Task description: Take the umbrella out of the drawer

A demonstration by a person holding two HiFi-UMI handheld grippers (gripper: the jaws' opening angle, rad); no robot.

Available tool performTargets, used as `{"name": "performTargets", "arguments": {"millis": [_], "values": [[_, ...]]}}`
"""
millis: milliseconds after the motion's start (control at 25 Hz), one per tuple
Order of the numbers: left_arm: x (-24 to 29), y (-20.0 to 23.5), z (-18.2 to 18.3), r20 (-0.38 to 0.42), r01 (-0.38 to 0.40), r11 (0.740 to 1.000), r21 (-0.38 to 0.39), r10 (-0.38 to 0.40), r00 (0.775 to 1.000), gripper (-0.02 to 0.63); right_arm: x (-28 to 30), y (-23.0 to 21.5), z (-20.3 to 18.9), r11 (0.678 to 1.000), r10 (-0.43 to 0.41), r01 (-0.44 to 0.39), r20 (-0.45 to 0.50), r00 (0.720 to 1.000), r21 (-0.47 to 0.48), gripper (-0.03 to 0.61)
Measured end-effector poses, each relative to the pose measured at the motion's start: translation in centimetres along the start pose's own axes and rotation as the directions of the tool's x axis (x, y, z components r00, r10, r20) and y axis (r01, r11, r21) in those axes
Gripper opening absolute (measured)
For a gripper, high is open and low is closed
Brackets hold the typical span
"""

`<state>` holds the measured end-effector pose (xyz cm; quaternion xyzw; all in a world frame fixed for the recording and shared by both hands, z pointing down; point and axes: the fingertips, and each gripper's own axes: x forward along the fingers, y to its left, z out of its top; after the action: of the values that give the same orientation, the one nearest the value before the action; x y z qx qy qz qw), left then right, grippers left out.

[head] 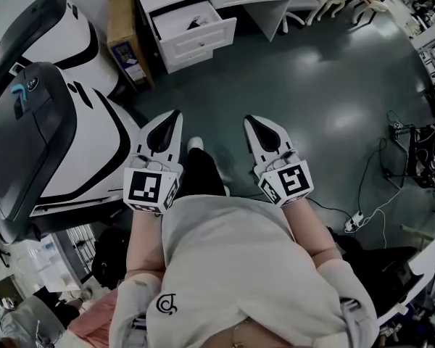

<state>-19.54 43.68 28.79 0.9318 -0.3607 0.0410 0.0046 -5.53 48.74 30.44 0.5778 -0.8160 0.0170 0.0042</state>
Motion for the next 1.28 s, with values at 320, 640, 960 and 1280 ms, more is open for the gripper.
{"name": "performTargets", "arguments": {"millis": [320,640,960,1280], "values": [[7.8,3.8,-0.3,-0.031,0.033,0.999,-0.006,-0.033,0.999,0.012,6.3,-5.3,-0.7,0.998,-0.033,0.035,-0.035,0.999,0.053,0.006],[17.2,10.2,0.5,-0.061,0.071,0.996,-0.045,-0.074,0.995,0.012,15.2,-11.5,1.3,0.993,-0.069,0.073,-0.052,0.996,0.089,0.006],[27.0,18.5,0.9,-0.077,0.111,0.992,-0.055,-0.115,0.990,0.012,27.4,-17.5,1.5,0.993,-0.089,0.096,-0.091,0.992,0.069,0.006],[33.0,24.2,-1.0,-0.107,0.074,0.994,-0.082,-0.082,0.991,0.012,35.2,-20.9,0.8,0.995,-0.058,0.069,-0.136,0.989,0.078,0.006]]}}
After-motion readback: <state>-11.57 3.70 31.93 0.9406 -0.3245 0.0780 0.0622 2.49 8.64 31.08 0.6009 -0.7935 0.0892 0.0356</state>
